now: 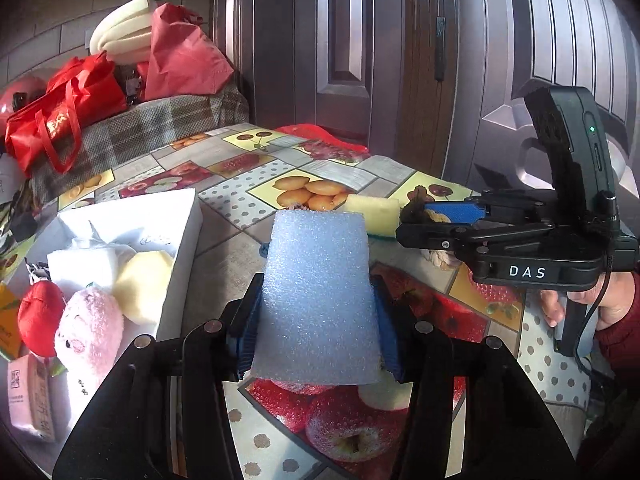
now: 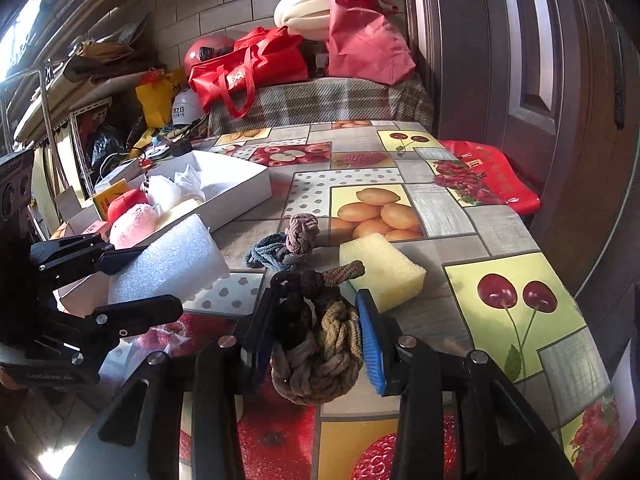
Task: Organize soft objects
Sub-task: 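Grasp the rope toy with the right tool while the left tool grasps the white foam block, then carry the rope toy and foam block with both tools over the box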
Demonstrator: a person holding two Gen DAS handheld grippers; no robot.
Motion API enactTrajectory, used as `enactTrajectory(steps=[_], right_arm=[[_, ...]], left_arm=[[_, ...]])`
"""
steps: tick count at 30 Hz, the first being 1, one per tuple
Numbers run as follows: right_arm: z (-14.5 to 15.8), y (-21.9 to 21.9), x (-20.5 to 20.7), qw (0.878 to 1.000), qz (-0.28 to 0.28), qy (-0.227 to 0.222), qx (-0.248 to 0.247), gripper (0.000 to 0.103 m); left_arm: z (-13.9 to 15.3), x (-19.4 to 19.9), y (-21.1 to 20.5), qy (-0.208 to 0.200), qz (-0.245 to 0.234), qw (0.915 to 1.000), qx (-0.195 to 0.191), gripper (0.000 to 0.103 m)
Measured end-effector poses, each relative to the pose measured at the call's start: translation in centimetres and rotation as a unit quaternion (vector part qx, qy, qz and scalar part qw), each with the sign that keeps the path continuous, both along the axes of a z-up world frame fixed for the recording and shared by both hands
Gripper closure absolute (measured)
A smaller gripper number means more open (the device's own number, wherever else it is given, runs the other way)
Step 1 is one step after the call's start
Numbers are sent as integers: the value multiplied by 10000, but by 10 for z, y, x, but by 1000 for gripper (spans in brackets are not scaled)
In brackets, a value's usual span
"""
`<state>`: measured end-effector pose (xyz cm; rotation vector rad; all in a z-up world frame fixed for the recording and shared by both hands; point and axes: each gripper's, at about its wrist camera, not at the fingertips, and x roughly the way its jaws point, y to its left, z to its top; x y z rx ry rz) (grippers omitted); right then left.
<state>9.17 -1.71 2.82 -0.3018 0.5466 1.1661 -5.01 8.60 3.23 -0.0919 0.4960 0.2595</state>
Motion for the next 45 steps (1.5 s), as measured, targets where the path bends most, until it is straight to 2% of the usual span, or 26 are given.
enactTrajectory(steps=[3,6,10,22,45], right_arm=[[5,-3,-3,9996,-91,-163,208,64],[9,-4,-8,9986,-116,-366,372,64],[10,2,-12,9978,-126,-475,435,64],[7,33,-37,9966,169,-714,369,64],[9,81,-82,9927,744,-794,522,64]], left_arm=[[10,-28,4,-705,356,9969,64,53],[14,-41,3,-914,614,9933,340,53],[16,-54,11,-916,804,9912,512,53],[13,-96,52,-984,1561,9814,529,53],[9,-138,116,-1009,2590,9595,451,53]])
